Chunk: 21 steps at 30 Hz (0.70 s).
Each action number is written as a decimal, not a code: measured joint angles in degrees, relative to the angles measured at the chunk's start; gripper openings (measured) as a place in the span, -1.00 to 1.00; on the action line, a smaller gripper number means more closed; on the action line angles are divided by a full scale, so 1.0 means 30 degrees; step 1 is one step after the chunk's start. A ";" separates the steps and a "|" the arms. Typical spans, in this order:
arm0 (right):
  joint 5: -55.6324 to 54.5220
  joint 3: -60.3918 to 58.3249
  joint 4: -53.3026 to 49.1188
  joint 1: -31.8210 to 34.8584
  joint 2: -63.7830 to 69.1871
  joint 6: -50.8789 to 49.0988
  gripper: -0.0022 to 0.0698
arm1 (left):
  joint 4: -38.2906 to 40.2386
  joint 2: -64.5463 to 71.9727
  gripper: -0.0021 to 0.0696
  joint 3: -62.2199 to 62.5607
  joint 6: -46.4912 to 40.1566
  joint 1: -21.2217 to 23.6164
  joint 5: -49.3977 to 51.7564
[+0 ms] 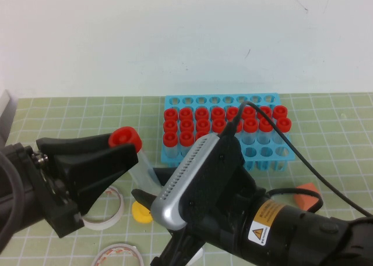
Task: Place the test tubes
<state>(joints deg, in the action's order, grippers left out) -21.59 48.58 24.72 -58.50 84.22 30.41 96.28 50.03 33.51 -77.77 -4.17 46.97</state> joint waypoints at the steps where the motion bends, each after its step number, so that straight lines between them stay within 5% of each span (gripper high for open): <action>1: 0.0000 0.0000 -0.0227 0.0000 0.0000 -0.0045 -0.28 | 0.0000 0.0000 -0.21 0.0000 0.0000 0.0000 0.0000; 7: 0.0000 0.0000 -0.1148 0.0034 0.0032 -0.0996 -0.28 | 0.0000 0.0000 -0.18 0.0000 0.0105 0.0000 -0.0028; 12: 0.0046 0.0000 -0.1894 0.0000 0.0032 -0.1671 -0.28 | 0.0000 0.0000 0.32 0.0000 0.0632 0.0000 -0.0028; 14: 0.0046 0.0000 -0.1975 0.0000 0.0032 -0.1848 -0.28 | 0.0000 0.0000 0.38 0.0000 0.0623 0.0000 -0.0072; 18: 0.0046 0.0000 -0.2041 0.0000 0.0032 -0.1920 -0.28 | 0.0000 0.0000 0.25 0.0000 0.0623 0.0000 -0.0072; 21: 0.0076 0.0000 -0.2531 0.0000 0.0032 -0.1920 -0.28 | 0.0000 0.0000 -0.07 0.0000 0.0623 0.0000 -0.0072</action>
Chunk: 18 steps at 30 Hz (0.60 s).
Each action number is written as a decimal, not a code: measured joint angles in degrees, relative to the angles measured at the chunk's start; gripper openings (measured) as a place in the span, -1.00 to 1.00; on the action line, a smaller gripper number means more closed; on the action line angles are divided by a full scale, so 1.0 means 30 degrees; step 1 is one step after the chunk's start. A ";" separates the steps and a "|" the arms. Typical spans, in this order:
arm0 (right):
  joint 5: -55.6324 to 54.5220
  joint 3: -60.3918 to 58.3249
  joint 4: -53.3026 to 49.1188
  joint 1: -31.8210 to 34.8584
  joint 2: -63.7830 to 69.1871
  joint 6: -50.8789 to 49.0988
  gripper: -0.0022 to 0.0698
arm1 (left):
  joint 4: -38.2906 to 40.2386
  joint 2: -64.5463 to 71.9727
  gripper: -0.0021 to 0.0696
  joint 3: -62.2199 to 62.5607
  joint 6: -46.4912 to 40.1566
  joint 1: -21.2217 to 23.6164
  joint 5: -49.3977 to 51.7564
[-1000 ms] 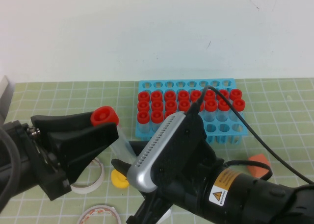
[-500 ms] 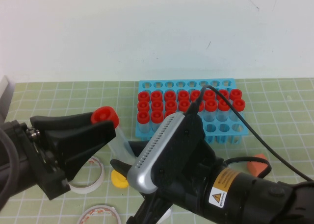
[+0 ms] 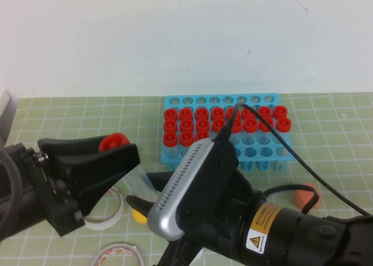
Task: Place the test tubes
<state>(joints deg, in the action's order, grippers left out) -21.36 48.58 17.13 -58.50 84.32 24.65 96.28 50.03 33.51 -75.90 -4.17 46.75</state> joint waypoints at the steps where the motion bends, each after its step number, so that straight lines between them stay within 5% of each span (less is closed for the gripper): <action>1: 0.0051 0.0000 -0.0246 0.0000 0.0000 -0.0043 -0.28 | 0.0000 0.0000 -0.17 0.0000 0.0000 0.0000 0.0038; 12: 0.0292 0.0000 -0.1740 0.0038 0.0000 -0.1926 -0.23 | -0.0075 0.0000 -0.18 0.0000 -0.0887 0.0000 0.0111; 18: 0.2939 0.0000 -0.2060 0.0038 -0.1277 -0.1965 0.47 | -0.0075 0.0000 -0.18 0.0000 -0.2425 0.0000 -0.0367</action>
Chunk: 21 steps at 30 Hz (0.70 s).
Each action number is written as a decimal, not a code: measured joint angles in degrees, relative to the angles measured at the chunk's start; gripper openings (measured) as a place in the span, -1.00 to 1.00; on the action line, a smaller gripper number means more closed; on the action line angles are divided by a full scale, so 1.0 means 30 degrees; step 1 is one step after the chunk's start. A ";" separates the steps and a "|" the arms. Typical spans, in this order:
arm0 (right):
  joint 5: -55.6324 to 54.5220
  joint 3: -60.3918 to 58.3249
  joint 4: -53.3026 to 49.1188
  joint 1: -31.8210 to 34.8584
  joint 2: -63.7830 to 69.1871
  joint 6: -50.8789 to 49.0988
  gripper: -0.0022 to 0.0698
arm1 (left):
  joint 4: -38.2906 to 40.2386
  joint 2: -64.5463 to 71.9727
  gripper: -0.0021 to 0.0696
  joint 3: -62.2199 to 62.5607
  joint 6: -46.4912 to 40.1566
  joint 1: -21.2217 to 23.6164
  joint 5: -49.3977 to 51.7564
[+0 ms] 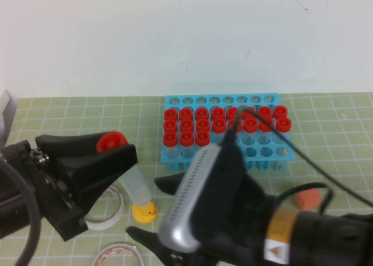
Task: Place the test tubes
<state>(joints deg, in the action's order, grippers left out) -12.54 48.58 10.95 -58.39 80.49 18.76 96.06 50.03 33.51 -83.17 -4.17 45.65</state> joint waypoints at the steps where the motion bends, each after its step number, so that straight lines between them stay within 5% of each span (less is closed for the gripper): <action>1: 0.0653 0.0000 0.0000 0.0000 -0.0500 0.0000 0.52 | 0.0000 0.0000 -0.18 0.0000 -0.0142 0.0000 -0.0189; 8: 0.6656 0.0000 -0.0175 0.0000 -0.5090 0.0000 0.51 | 0.0000 0.0000 -0.18 0.0000 -0.0939 0.0000 -0.0961; 10: 0.9105 0.0000 -0.0596 0.0000 -0.6547 0.0000 0.29 | 0.0000 0.0000 -0.18 0.0000 -0.1692 0.0000 -0.0961; 15: 1.4906 -0.0336 -0.1831 0.0000 -0.9673 0.0000 -0.68 | 0.0000 0.0000 -0.18 0.0000 -0.3604 0.0000 -0.0961; 21: 1.6642 -0.1329 -0.3156 0.0000 -1.4178 0.0000 -0.90 | 0.0034 0.0000 -0.18 0.0000 -0.4817 0.0000 -0.1007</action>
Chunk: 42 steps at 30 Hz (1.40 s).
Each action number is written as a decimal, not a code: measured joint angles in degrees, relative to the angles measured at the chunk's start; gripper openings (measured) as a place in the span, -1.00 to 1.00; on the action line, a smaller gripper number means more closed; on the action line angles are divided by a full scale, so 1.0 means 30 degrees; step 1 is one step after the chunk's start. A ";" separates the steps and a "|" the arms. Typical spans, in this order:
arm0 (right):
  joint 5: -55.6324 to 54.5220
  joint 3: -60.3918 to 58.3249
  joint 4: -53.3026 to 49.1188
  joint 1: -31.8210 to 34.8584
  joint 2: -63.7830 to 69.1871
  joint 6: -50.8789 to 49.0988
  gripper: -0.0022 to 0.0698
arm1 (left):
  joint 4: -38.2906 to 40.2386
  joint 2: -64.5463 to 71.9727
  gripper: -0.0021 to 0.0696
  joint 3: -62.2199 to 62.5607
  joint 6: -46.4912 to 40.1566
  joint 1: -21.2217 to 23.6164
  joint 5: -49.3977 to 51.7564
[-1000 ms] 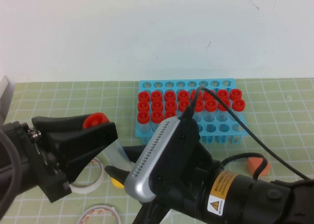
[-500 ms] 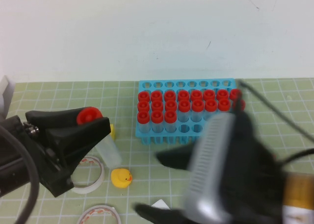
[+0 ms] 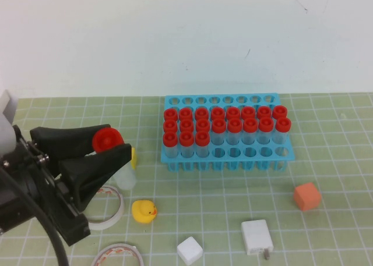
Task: Place the test tubes
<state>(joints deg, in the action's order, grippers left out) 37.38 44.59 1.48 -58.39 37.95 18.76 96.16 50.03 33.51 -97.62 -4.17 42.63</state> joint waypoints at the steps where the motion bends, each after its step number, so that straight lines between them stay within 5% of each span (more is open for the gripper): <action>1: 0.0299 -0.0153 -0.0217 0.0000 -0.0617 -0.0040 -0.91 | 0.0000 0.0000 -0.18 0.0000 -0.0100 0.0000 -0.0047; 11: 0.1618 -0.2516 -0.2396 0.0000 -0.5340 -0.2231 -0.92 | 0.0035 0.0000 -0.18 0.0000 -0.0363 0.0000 -0.2390; 42: 0.2207 -0.3927 -0.3053 0.0000 -0.5484 -0.3585 -0.94 | 0.0145 0.0000 -0.18 0.0000 -0.0632 0.0000 -0.2993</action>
<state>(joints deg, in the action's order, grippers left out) 44.01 32.81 -7.68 -58.39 21.50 8.00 96.60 50.03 33.51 -99.52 -4.17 33.65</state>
